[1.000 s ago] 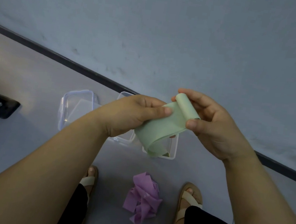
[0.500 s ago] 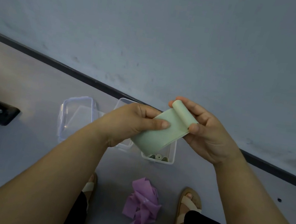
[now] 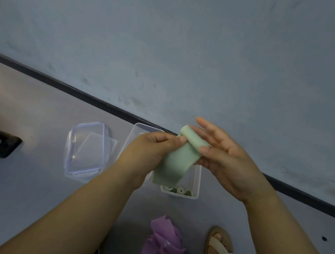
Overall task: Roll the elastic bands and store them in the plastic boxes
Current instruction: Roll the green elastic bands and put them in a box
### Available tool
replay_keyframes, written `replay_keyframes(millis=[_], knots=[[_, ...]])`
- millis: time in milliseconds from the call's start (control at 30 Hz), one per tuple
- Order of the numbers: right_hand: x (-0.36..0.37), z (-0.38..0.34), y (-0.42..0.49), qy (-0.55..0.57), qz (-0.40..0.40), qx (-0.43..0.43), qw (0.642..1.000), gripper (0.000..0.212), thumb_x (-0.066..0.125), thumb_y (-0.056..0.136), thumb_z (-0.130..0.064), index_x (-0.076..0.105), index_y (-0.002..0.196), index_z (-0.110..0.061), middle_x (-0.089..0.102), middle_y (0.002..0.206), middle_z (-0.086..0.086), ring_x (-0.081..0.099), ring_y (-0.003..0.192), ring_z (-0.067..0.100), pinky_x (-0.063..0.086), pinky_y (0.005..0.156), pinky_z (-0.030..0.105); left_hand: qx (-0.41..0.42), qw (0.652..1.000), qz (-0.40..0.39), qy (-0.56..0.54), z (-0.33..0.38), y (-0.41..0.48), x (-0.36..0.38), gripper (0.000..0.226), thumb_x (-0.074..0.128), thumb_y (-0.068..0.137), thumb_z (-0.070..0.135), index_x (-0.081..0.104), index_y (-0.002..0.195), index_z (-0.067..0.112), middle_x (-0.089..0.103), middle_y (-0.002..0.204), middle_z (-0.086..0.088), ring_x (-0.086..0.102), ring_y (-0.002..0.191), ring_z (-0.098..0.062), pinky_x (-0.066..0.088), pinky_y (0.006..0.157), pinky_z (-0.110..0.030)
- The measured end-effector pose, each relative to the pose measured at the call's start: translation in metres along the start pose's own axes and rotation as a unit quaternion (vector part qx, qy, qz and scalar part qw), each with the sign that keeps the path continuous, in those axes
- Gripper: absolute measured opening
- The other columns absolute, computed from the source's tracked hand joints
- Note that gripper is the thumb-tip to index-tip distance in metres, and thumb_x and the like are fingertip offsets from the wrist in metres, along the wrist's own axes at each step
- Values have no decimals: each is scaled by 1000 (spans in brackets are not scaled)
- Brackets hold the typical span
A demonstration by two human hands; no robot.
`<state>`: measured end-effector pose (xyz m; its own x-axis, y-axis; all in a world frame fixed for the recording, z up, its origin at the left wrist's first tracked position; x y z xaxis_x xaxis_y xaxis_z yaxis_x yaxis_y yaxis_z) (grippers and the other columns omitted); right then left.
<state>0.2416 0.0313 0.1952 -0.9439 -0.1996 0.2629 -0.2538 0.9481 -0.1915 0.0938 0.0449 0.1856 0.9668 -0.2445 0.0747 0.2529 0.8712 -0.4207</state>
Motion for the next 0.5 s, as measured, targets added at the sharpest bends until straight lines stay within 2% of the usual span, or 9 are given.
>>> replay_keyframes(millis=[67,133,233,333,367,500], knots=[[1,-1,0,-48,33,-12,998,53,67,74,-7,53,120,-26,62,119,-6,65,99,10,54,78,25,13,998,47,28,-1,1,-3,17,67,82,31,73,76,16,71,78,0,60,74,-14,47,72,-31],[0,1,0,-108,76,-20,991,56,73,66,-8,56,116,-27,64,114,-3,66,96,8,55,78,24,29,996,62,50,-1,2,-4,19,67,83,31,71,71,17,67,68,6,57,64,-8,43,64,-25],[-10,-1,3,-132,172,-40,975,41,71,77,-2,59,108,-27,62,114,2,67,85,8,56,71,24,37,996,57,61,-1,1,-2,19,67,84,30,70,68,20,65,61,13,54,54,0,42,59,-22],[-20,-2,2,-52,231,-20,971,19,59,89,-15,59,108,-19,66,103,5,69,80,15,59,70,31,42,995,50,80,-3,3,-2,19,68,82,33,71,67,22,64,63,14,55,62,-5,41,63,-25],[-21,-1,2,-48,237,-4,970,17,54,93,-21,59,109,-16,67,99,6,69,79,18,60,71,33,41,994,46,86,-5,3,-1,19,68,81,35,71,67,23,65,65,14,55,66,-8,42,66,-27],[-20,6,3,-81,225,57,969,31,42,96,-40,59,106,-16,70,90,9,68,76,24,57,69,36,30,995,18,94,-9,3,2,17,68,81,35,72,68,25,68,73,8,59,74,-14,46,72,-34]])
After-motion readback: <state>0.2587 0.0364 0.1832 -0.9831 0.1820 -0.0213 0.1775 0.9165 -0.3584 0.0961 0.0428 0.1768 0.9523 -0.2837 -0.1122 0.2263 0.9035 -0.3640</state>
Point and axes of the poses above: each hand's wrist, its own y-axis towards the middle knuckle, its own x-axis out of the palm, z = x × y, the point moved 5 cm from there along y, towards the middle knuckle
